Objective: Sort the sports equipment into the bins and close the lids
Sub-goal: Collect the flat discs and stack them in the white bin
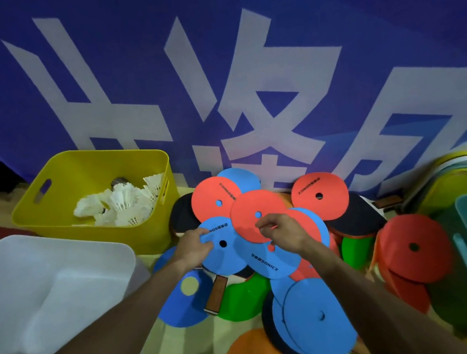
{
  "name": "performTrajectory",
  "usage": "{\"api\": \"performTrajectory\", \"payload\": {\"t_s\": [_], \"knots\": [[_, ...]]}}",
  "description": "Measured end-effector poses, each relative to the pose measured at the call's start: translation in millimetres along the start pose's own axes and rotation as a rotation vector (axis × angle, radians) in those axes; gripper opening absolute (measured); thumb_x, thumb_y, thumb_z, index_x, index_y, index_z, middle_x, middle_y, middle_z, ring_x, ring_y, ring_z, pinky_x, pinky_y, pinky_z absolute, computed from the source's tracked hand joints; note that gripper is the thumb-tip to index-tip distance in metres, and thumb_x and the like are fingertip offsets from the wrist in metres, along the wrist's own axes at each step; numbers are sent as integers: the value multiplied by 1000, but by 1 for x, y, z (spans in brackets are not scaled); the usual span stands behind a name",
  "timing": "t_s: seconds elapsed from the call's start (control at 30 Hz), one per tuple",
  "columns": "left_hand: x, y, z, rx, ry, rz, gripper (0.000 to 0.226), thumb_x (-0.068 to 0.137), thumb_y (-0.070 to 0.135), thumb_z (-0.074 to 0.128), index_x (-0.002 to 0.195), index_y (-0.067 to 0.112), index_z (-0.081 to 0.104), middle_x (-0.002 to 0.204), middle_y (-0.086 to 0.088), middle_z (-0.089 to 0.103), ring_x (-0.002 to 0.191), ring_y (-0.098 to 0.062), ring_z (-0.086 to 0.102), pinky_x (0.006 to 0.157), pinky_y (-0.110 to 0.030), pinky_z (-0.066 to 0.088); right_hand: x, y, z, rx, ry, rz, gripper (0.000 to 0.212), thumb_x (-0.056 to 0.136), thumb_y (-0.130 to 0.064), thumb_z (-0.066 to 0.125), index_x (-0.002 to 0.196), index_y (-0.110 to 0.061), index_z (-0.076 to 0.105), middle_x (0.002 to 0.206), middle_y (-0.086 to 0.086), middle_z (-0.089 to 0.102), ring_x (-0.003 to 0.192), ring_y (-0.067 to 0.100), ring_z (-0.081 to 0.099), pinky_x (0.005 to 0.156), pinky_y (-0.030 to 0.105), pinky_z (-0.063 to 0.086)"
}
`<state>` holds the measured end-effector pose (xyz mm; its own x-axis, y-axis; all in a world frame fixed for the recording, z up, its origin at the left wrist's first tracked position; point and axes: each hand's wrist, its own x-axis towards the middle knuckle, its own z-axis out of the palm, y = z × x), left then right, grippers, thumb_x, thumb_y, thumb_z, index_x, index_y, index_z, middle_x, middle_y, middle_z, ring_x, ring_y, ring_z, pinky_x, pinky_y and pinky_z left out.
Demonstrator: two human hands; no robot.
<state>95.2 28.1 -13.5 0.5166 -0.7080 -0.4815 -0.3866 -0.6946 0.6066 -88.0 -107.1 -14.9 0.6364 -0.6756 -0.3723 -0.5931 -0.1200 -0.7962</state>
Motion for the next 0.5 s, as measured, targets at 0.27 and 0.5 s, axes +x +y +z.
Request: {"api": "performTrajectory", "payload": {"t_s": [0.27, 0.5], "knots": [[36, -2, 14, 195, 151, -46, 56, 83, 23, 66, 134, 12, 45, 132, -14, 50, 122, -32, 46, 96, -45, 45, 9, 48, -1, 45, 74, 174, 15, 90, -11, 53, 98, -18, 64, 84, 0, 62, 69, 18, 57, 66, 28, 46], [42, -6, 21, 341, 208, -6, 52, 82, 10, 62, 131, 14, 43, 127, -13, 43, 121, -32, 38, 100, -43, 36, 17, 72, 7, 430, 251, 448, 9, 79, -13, 59, 73, -16, 53, 60, 0, 52, 53, 14, 51, 55, 26, 47]]}}
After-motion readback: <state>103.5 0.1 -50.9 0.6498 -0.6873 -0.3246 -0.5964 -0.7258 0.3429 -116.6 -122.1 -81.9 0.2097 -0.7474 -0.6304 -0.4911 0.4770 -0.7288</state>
